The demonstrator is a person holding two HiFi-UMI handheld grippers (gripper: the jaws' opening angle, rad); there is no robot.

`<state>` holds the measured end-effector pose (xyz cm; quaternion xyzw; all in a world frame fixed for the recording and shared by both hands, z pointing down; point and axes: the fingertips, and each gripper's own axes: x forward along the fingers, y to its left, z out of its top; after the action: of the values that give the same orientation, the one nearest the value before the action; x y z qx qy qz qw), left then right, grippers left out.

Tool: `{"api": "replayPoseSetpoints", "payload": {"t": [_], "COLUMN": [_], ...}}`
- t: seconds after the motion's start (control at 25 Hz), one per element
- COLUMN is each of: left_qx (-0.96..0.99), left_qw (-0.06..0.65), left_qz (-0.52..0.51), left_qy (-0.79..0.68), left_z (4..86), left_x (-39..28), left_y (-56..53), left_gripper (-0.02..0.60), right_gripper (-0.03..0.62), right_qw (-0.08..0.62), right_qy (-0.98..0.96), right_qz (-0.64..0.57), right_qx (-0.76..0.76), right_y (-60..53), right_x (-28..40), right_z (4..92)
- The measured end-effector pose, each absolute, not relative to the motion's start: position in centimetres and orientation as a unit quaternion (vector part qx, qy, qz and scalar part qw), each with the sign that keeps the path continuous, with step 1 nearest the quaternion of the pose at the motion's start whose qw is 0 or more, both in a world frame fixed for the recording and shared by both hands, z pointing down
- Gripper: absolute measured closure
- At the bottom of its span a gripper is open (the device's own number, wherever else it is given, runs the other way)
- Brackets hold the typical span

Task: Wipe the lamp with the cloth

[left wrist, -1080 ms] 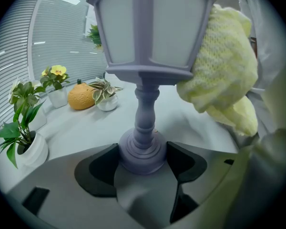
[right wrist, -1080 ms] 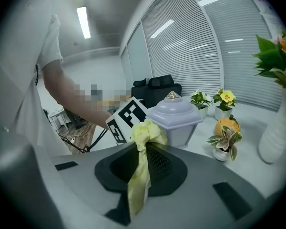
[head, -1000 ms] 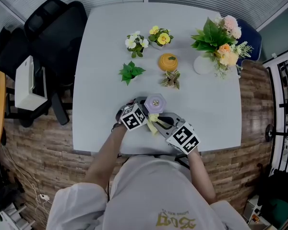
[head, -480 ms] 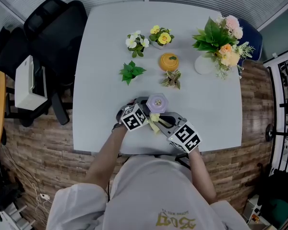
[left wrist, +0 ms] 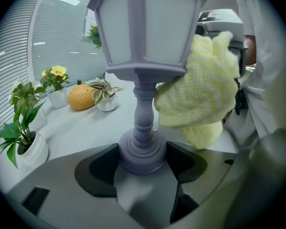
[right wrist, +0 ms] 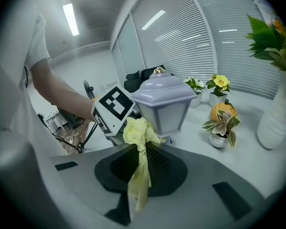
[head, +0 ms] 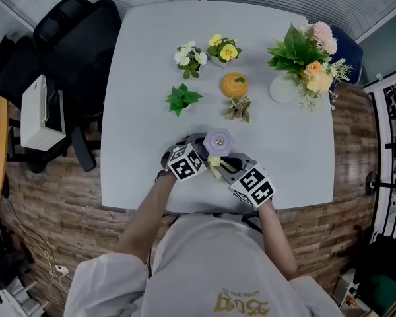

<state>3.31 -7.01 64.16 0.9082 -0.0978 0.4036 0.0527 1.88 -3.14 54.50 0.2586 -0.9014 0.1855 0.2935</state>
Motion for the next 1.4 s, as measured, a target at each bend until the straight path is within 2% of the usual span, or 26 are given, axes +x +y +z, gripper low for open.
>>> {"api": "replayPoseSetpoints", "payload": {"t": [0.8, 1.4], "left_qx": [0.909, 0.909], "left_qw": [0.049, 0.049], "left_qz": [0.402, 0.402], "left_qy": [-0.097, -0.098], "left_z": [64.1, 64.1], "left_x": [3.4, 3.4], "left_y": [-7.0, -7.1], "left_gripper": [0.256, 0.255], "right_gripper": [0.546, 0.546], "right_qw": [0.330, 0.316], "right_qy": [-0.875, -0.866], "right_qz": [0.236, 0.265], "right_qx": [0.265, 0.282], "right_y": [-4.4, -4.7], "right_x": [2.3, 3.2], "right_z": [58.6, 59.0]}}
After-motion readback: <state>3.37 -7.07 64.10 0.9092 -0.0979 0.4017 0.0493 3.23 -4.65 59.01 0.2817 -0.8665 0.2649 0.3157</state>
